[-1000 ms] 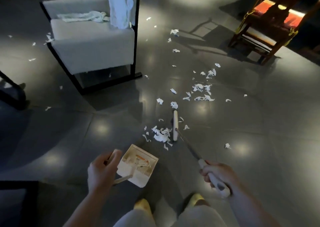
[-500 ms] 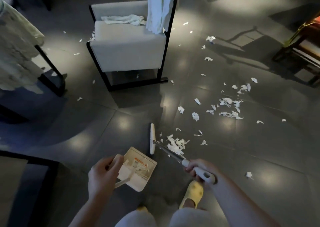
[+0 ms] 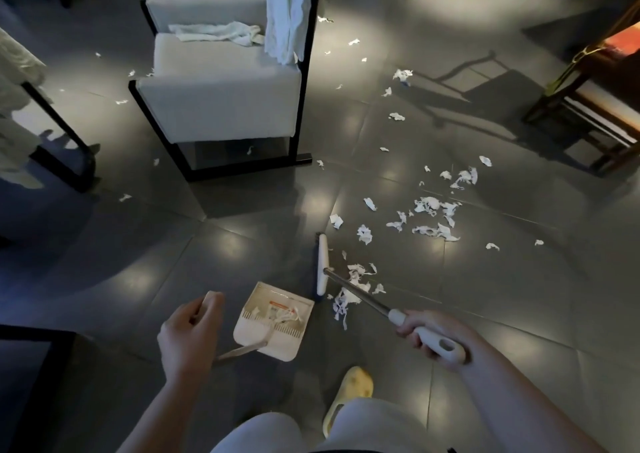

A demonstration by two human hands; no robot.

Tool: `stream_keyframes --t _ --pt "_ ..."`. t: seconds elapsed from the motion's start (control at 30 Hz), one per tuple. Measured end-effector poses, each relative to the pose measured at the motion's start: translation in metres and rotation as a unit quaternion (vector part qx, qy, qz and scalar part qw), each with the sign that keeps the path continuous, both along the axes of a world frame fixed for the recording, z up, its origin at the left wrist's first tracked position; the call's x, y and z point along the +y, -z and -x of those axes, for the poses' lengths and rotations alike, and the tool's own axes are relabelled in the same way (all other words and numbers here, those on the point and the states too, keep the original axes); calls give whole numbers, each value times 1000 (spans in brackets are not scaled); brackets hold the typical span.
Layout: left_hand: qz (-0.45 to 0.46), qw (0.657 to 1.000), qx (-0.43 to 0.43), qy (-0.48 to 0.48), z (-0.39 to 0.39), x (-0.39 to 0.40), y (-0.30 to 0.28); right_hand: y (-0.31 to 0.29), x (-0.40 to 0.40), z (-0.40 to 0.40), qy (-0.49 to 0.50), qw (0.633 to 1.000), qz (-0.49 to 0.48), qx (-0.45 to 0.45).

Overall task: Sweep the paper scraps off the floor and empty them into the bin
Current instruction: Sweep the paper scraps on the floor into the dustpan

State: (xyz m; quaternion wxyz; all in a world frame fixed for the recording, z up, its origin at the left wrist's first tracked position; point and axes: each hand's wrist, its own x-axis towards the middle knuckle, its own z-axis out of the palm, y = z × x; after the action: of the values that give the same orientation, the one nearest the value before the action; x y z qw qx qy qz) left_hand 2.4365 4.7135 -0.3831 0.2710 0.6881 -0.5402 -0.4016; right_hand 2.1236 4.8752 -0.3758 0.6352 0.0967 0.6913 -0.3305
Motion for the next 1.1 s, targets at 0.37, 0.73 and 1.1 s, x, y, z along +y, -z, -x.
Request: stream_keyframes --t 0.37,0.73,1.1 --pt "-3 997 -12 72 49 9 9 17 53 43 87 995 -42 -4" --pt "4 994 -24 104 100 6 0 -17 65 91 13 992 -53 114" --pt "32 983 7 178 164 8 -12 -12 108 105 32 986 -85 139"
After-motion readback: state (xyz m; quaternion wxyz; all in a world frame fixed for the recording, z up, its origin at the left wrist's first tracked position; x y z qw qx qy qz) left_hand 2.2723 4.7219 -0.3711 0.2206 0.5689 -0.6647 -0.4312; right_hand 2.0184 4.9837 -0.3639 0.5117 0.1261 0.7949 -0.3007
